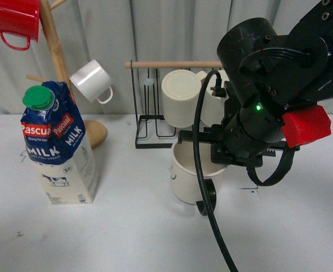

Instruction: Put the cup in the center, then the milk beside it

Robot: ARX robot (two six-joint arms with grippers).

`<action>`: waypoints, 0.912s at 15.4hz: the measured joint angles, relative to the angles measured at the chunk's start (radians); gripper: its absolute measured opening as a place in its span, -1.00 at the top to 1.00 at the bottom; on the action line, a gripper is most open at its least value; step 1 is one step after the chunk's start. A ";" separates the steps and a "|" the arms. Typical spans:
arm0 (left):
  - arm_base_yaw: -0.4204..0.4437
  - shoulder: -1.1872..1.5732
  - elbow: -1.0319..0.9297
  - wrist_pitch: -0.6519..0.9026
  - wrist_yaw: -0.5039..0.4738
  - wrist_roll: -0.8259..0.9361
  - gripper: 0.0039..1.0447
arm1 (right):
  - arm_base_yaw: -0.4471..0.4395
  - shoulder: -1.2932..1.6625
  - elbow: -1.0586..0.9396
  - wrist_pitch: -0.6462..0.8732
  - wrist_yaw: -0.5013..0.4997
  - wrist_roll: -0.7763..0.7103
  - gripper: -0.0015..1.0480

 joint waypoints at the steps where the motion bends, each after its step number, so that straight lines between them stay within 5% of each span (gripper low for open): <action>1: 0.000 0.000 0.000 0.000 0.000 0.000 -0.88 | 0.000 0.009 0.002 0.006 0.003 0.000 0.93; 6: 0.000 0.000 0.000 0.000 0.000 0.000 -0.88 | 0.008 0.031 0.030 -0.009 0.003 -0.002 0.90; 14: 0.000 0.000 0.000 0.000 0.000 0.000 -0.88 | 0.012 -0.055 -0.007 0.037 -0.093 -0.015 -0.81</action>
